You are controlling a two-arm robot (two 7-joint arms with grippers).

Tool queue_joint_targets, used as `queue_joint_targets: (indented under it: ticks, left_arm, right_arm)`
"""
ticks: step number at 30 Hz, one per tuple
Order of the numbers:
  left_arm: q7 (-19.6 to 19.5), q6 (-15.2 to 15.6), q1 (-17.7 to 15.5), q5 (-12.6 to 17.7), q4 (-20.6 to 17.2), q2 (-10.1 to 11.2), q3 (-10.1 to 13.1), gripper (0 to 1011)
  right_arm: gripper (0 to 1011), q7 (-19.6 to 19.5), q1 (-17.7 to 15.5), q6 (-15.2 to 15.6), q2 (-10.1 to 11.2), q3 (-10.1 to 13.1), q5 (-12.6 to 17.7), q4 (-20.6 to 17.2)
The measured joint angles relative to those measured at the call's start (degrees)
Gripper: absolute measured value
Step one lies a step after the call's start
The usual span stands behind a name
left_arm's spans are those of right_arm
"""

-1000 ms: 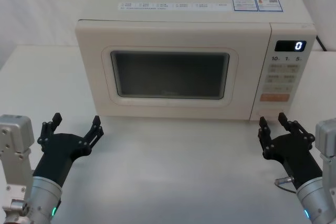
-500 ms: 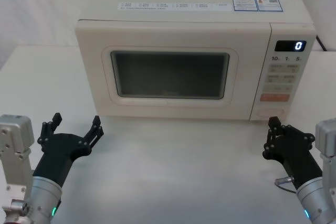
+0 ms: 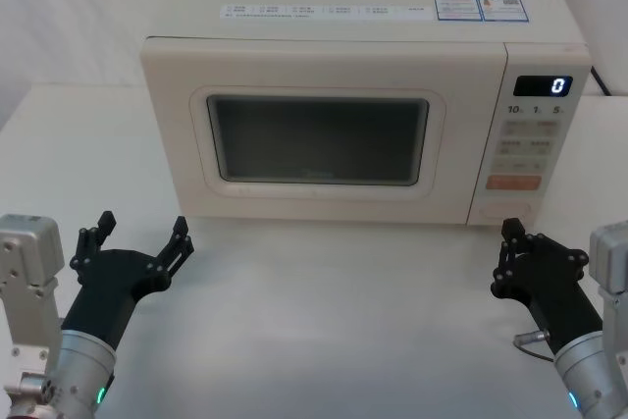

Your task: Press the button to open the microwave door with one hand; close the microwave door with the other hand.

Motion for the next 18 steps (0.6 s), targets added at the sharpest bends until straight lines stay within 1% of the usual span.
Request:
queue_joint_targets:
  ticks: [5, 12, 18]
  left_arm:
    - [0.0, 0.0, 0.0, 0.0, 0.0, 0.0, 0.0, 1001]
    - [0.0, 0.0, 0.0, 0.0, 0.0, 0.0, 0.0, 1001]
    - [0.0, 0.0, 0.0, 0.0, 0.0, 0.0, 0.0, 1001]
  right_arm:
    - [0, 0.0, 0.0, 0.0, 0.0, 0.0, 0.0, 0.0]
    - [0, 0.84, -0.55, -0.39, -1.51, 1.3, -0.28, 0.03]
    - [0, 2.18, -0.49, -0.23, -2.57, 2.66, 0.16, 1.09]
